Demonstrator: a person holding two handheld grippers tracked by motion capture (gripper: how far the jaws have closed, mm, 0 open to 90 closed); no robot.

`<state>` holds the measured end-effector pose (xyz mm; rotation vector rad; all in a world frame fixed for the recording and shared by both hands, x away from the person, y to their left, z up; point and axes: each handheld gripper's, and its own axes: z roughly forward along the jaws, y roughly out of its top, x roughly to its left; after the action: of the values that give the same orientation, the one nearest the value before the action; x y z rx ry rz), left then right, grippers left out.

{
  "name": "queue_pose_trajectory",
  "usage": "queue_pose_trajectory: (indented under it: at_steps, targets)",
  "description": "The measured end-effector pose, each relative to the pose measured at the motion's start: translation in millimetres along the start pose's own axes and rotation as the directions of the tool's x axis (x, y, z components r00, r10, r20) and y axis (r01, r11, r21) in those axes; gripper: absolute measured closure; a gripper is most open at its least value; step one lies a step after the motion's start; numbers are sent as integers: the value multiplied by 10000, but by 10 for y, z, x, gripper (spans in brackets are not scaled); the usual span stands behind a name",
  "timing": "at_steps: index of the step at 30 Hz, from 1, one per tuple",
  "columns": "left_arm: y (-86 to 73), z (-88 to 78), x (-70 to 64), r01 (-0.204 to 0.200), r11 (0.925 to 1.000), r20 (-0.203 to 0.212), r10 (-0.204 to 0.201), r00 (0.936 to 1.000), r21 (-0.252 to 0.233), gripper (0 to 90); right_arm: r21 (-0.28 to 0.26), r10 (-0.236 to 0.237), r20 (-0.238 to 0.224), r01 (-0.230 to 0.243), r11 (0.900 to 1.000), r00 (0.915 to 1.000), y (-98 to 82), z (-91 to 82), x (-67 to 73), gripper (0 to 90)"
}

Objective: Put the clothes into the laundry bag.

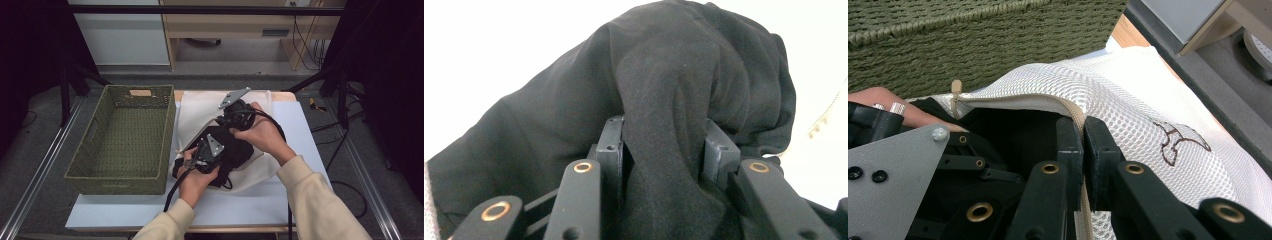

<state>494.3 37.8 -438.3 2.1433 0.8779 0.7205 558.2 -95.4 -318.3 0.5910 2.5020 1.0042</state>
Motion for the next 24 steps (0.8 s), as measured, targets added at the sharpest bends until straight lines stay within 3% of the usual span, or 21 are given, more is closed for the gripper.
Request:
queue_pose_trajectory:
  at_steps: [9, 14, 19, 22, 24]
  targets:
    - [-12, 26, -1, 133, 9999, -15, -134, 9999, -78, 596, 49, 36, 9, -36, 10000, 10000, 1, 8, 6, 868]
    - [-31, 6, 13, 234, 9991, -66, -236, 9997, -341, 478, 74, 17, -11, -17, 10000, 10000, -2, 15, 7, 867]
    - [-7, -172, 25, 457, 9942, 78, -451, 9990, -975, 332, 69, -8, -3, 8, 10000, 10000, -4, 28, 15, 867]
    - [19, -297, 42, 682, 9885, 306, -646, 9974, -1353, 293, 79, 13, -6, -13, 10000, 10000, -4, 31, 17, 867]
    - [27, -371, 56, 738, 9880, 418, -687, 9968, -1354, 285, 54, 10, 32, -10, 10000, 10000, -1, 28, 26, 867]
